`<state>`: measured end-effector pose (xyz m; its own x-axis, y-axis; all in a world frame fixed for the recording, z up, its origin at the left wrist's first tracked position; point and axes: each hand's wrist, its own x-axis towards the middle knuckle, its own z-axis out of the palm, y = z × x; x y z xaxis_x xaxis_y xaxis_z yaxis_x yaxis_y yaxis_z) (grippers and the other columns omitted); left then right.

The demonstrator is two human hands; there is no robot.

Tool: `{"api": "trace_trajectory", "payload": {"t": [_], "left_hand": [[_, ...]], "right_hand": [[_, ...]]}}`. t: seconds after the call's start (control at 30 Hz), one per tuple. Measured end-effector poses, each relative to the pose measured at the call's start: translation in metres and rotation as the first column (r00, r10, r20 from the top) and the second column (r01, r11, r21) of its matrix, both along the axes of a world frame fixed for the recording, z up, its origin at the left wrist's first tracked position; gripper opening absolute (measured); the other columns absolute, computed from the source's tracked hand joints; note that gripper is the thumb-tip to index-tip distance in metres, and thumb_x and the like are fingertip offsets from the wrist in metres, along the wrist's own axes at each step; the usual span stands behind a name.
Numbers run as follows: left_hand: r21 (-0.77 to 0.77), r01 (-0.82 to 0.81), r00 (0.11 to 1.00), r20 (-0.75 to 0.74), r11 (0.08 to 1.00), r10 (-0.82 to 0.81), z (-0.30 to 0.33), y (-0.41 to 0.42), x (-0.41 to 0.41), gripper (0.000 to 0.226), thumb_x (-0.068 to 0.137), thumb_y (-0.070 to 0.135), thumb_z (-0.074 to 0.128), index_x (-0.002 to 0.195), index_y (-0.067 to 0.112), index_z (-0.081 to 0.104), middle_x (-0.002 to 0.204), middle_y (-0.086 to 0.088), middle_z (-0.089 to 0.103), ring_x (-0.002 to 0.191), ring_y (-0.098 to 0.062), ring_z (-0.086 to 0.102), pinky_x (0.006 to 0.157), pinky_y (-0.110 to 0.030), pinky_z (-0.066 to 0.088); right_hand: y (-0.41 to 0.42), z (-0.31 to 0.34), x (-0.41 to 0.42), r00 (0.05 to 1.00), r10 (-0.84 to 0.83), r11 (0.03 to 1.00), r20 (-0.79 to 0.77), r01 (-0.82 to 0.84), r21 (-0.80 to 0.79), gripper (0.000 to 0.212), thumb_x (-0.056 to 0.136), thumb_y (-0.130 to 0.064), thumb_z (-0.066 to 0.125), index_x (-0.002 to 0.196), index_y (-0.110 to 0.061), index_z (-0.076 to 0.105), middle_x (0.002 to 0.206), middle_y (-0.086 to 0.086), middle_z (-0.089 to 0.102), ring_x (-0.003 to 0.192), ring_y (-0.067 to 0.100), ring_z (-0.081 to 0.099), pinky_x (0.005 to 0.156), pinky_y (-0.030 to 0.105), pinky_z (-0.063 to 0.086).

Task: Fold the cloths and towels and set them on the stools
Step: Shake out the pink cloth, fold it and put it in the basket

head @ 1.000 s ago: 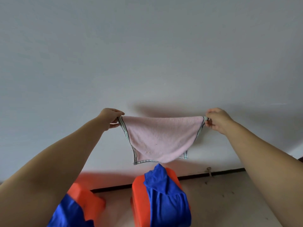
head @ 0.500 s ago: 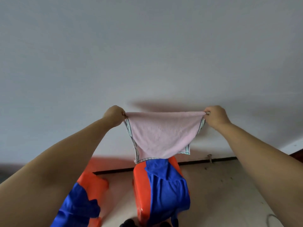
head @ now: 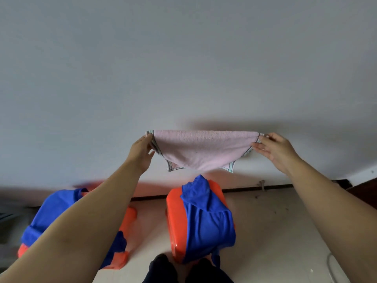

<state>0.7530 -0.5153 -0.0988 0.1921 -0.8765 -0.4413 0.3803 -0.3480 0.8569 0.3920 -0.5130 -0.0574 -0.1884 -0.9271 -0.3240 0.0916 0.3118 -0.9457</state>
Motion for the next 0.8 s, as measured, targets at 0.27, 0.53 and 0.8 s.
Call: {"api": "trace_trajectory", "payload": {"t": [0.27,0.53,0.8], "left_hand": [[0.382,0.054,0.964,0.222,0.923,-0.148,-0.132,0.107,0.005,0.019,0.095,0.021,0.054,0.106,0.009,0.063,0.109,-0.008,0.061,0.104,-0.022,0.054,0.097,-0.037,0.039],[0.589,0.219,0.895,0.197,0.778,-0.401,-0.221,0.153,0.017,0.021,0.092,0.029,0.058,0.089,0.012,0.071,0.103,-0.015,0.069,0.099,-0.027,0.06,0.1,-0.044,0.043],[0.552,0.144,0.829,0.386,0.821,-0.404,-0.264,0.056,0.006,0.021,0.094,0.024,0.055,0.078,0.015,0.065,0.075,-0.007,0.059,0.069,-0.019,0.052,0.071,-0.031,0.045]], "right_hand": [[0.094,-0.118,-0.009,0.965,0.231,0.843,-0.124,-0.135,0.52,0.016,0.091,0.0,0.054,0.077,-0.006,0.05,0.099,0.024,0.063,0.084,0.028,0.065,0.095,0.043,0.048],[0.13,-0.211,-0.017,0.952,0.283,0.67,-0.12,-0.107,0.735,0.013,0.091,-0.001,0.056,0.079,-0.004,0.052,0.078,0.017,0.065,0.056,0.012,0.069,0.068,0.03,0.059],[0.029,-0.278,-0.002,0.853,0.299,0.825,-0.426,-0.007,0.566,0.01,0.09,-0.015,0.056,0.081,-0.012,0.058,0.071,0.006,0.06,0.062,0.018,0.053,0.055,0.026,0.038]]}}
